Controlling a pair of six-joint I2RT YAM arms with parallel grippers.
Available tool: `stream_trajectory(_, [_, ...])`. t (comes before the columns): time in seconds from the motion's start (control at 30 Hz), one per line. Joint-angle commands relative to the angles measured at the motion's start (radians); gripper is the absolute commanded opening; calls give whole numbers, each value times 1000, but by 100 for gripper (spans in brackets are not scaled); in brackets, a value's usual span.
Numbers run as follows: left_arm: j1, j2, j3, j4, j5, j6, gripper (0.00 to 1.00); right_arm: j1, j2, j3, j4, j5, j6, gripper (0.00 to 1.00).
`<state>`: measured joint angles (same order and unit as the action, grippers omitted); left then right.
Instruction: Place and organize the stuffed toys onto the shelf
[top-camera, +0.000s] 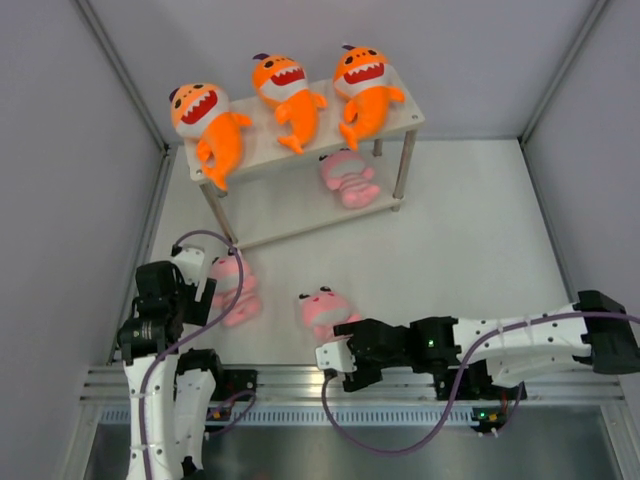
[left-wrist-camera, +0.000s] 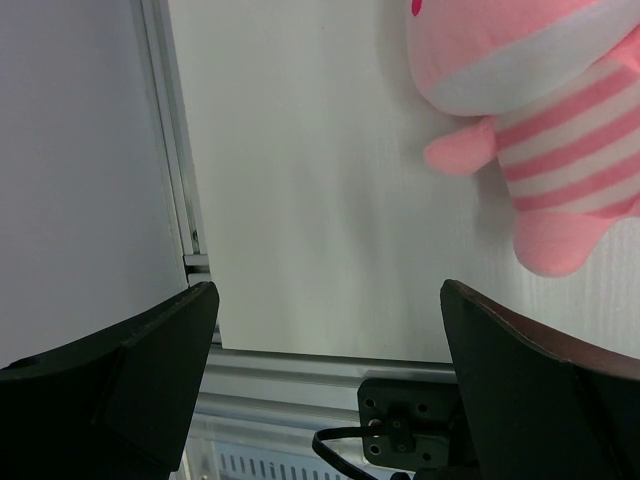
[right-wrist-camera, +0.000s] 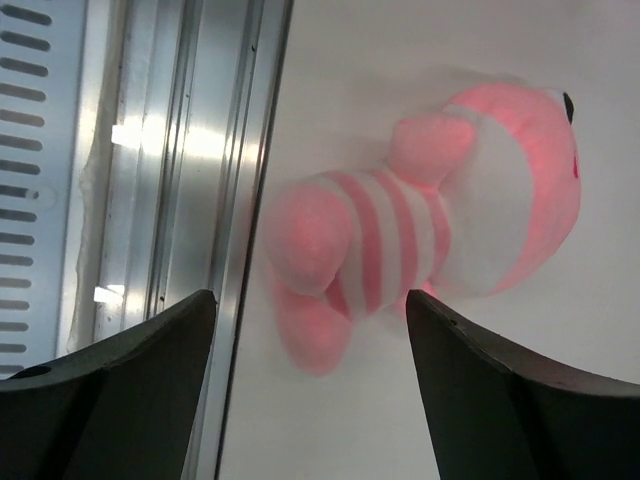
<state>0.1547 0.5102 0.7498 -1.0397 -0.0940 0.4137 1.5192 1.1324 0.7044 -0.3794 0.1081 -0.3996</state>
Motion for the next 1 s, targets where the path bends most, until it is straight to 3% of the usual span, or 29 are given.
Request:
stream_trajectory(0.0, [5,-12,-1,30,8,-7,99,16,53,-19,74,82,-27,77])
stream_trajectory(0.3, [6,-16,-3,29,25,5,99,-4,219,-45,247,119,-57,76])
stream_trajectory(0.4, [5,-16,-4,29,30,8,99,-25,263,-33,272,137,-65,39])
stream_trajectory(0.43, [5,-16,-4,30,31,8,99,-28,267,-25,251,142,-71,20])
stream_trajectory(0.53, [6,-16,-4,30,34,13,99,-28,250,4,199,168,-94,0])
stream_trajectory(0.77, [5,-15,-6,32,31,8,99,-30,130,174,111,361,-267,0])
stream_trajectory(0.97, [5,-1,-6,35,14,-4,99,-171,234,340,86,341,-487,0])
